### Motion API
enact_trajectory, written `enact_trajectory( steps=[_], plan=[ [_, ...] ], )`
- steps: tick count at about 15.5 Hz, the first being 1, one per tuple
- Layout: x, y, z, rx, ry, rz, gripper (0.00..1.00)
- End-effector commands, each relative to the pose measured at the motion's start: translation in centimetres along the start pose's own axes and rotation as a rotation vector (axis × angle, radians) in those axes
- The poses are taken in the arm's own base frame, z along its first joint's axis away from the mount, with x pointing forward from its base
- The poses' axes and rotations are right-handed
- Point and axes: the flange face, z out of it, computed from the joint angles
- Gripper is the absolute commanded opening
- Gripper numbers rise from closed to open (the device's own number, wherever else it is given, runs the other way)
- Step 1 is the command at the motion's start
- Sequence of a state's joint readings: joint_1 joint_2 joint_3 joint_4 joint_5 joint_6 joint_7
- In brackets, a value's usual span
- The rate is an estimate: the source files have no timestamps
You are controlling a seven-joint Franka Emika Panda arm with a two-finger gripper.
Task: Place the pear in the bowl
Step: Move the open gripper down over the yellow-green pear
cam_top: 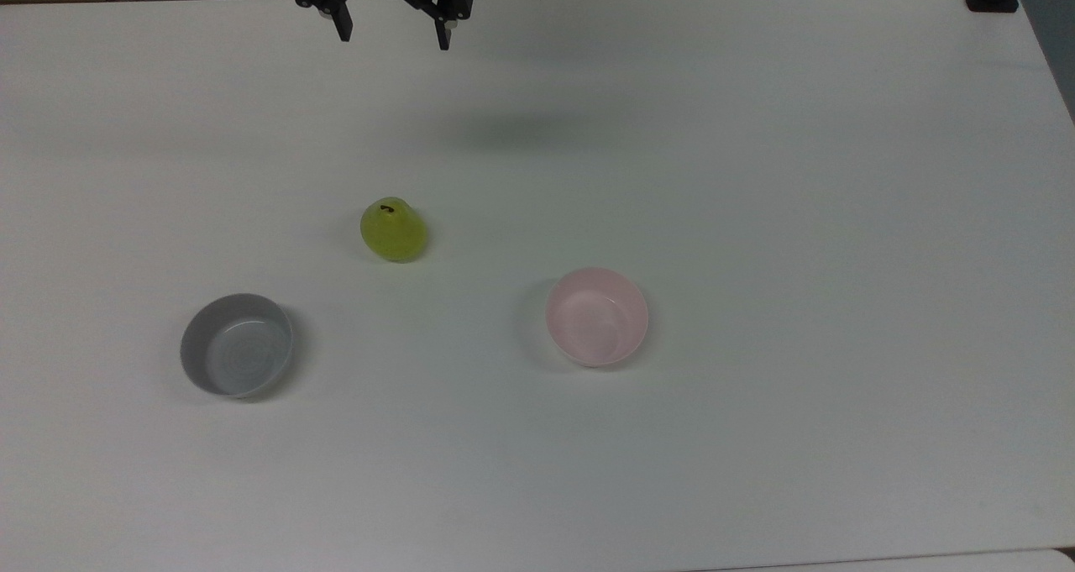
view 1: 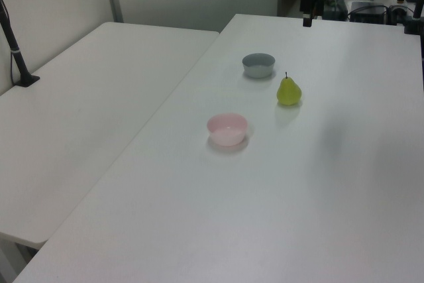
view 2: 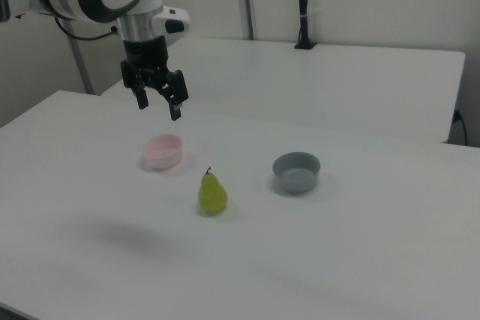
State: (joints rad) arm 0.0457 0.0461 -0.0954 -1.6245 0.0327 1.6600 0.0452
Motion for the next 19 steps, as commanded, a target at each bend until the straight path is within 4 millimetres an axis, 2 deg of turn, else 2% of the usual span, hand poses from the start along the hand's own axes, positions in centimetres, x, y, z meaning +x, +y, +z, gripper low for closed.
enact_trajectory(
  steps=[1,5,9,12,14,17,18,19],
  plan=[
    [-0.2,0.4,-0.5,-0.016,0.005,0.009,1.0],
    [0.2,0.8,-0.1,-0.017,0.005,-0.009,1.0],
    [0.6,2.5,-0.5,-0.019,0.016,-0.026,1.0],
    [2.9,5.3,2.0,-0.031,-0.01,-0.075,1.0],
    [4.9,6.2,3.4,-0.049,0.024,-0.077,1.0],
    [6.2,6.0,4.5,-0.062,0.073,-0.135,1.0],
    [6.2,5.5,5.4,-0.06,0.056,-0.165,1.0],
    [6.4,4.0,6.6,-0.062,0.036,-0.189,1.0]
  ],
)
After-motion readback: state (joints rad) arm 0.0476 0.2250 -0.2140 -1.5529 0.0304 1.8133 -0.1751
